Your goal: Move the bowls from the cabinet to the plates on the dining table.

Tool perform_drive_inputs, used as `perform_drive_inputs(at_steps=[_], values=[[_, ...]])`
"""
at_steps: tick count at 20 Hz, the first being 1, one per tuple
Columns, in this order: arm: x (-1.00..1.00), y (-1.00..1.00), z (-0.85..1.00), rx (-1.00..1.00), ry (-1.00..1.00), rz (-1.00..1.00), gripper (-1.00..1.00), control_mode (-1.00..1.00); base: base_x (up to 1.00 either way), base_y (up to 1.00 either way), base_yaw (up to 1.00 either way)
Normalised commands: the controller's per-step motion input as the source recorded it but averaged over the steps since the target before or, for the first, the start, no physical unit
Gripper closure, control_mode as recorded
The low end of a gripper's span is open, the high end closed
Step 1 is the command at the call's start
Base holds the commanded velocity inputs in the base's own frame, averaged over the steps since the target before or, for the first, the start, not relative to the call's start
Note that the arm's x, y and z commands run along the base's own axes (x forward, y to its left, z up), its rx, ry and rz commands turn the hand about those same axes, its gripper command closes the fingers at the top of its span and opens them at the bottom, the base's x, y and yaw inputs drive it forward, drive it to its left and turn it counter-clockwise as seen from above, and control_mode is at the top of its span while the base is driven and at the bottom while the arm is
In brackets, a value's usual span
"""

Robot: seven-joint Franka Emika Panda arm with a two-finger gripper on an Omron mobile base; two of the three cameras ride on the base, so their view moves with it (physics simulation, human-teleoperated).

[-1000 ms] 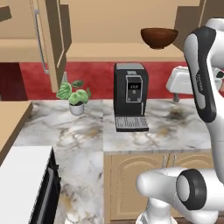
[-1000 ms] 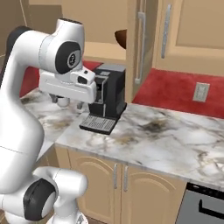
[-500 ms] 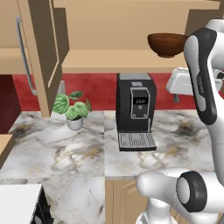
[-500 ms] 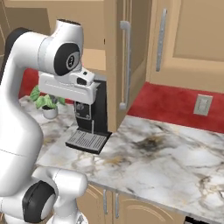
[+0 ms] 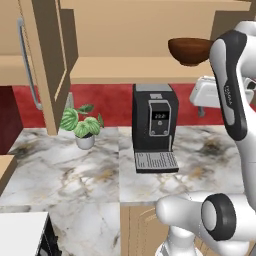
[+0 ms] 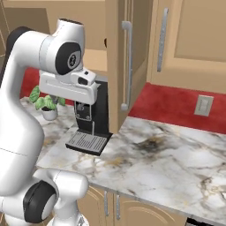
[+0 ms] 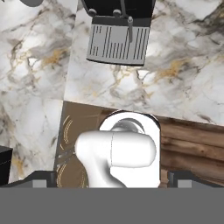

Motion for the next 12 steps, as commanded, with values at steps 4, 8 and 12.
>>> perform_drive_inputs(at_steps=[4, 8, 12], values=[[0.0, 0.0, 0.0, 0.0, 0.0, 0.0, -1.0, 1.0, 0.0, 0.0, 0.0], [0.0, 0.0, 0.0, 0.0, 0.0, 0.0, -1.0, 1.0, 0.0, 0.0, 0.0], [0.0, 0.0, 0.0, 0.0, 0.0, 0.0, -1.0, 1.0, 0.0, 0.0, 0.0]])
